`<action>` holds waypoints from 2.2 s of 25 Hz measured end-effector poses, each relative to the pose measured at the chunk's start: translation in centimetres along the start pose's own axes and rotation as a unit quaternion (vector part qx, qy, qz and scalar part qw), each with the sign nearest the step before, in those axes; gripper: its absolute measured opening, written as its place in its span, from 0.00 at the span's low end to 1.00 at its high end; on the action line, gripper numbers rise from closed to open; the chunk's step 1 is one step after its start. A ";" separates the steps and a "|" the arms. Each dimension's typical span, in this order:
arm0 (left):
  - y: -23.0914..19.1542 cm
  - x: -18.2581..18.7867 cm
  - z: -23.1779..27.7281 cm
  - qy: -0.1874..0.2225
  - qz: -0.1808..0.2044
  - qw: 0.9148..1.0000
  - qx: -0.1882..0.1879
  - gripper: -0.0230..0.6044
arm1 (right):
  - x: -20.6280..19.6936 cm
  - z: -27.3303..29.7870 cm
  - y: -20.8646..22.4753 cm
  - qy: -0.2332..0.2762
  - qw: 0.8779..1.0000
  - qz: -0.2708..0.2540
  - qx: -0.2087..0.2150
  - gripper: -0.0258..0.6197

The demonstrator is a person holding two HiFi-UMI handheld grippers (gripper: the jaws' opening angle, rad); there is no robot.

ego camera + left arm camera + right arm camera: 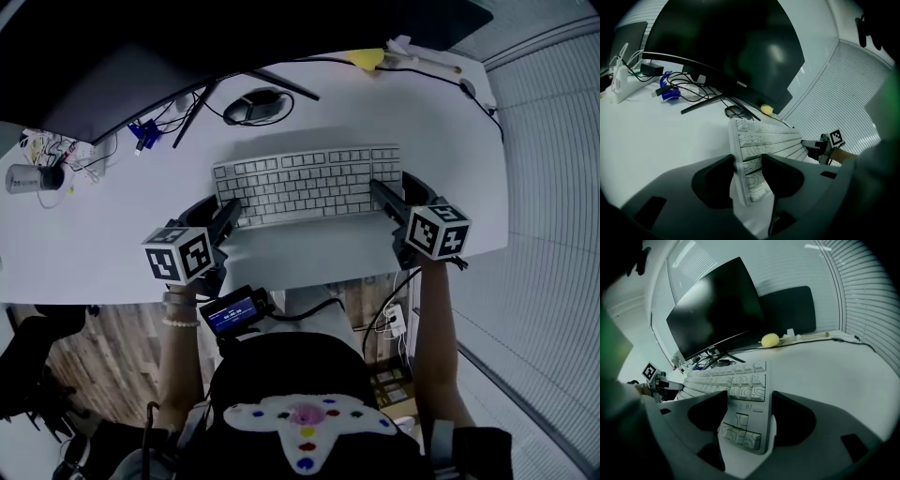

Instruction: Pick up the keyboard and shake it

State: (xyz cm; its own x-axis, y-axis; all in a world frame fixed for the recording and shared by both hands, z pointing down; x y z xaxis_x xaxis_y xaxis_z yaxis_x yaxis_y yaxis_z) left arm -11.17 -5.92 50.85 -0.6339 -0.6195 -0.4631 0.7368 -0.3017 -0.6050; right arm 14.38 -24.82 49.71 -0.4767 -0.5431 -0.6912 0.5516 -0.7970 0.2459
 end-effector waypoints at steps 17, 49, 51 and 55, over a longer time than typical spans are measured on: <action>8.2 4.4 -0.8 0.114 0.018 0.972 -0.203 0.34 | 14.6 -16.8 -6.0 0.096 0.947 -0.226 -0.207 0.52; 10.6 7.2 -3.5 0.154 0.032 0.936 -0.316 0.34 | 19.5 -23.7 -16.1 0.139 0.874 -0.341 -0.318 0.52; 10.2 7.1 -3.6 0.152 0.038 0.942 -0.297 0.34 | 19.0 -23.2 -15.1 0.143 0.885 -0.319 -0.307 0.52; 9.7 6.9 -4.4 0.138 0.044 0.955 -0.257 0.34 | 18.1 -22.2 -13.0 0.150 0.906 -0.282 -0.276 0.52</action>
State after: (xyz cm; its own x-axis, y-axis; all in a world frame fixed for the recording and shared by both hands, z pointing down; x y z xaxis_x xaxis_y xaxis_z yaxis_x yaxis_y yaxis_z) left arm -9.38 -9.95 38.93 -0.6652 -0.3892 -0.6372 0.6224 0.1823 -0.7611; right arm 13.78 -18.43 18.95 -0.6284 0.0724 -0.7745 0.5755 -0.6266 -0.5255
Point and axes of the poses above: the fingertips, and each gripper's own axes: z forward along the fingers, y to its right, x out of its top, the point moved 1 cm from there along -z, backward along the fingers, and after that the axes turned 9 degrees about -z, right-handed, at the moved point
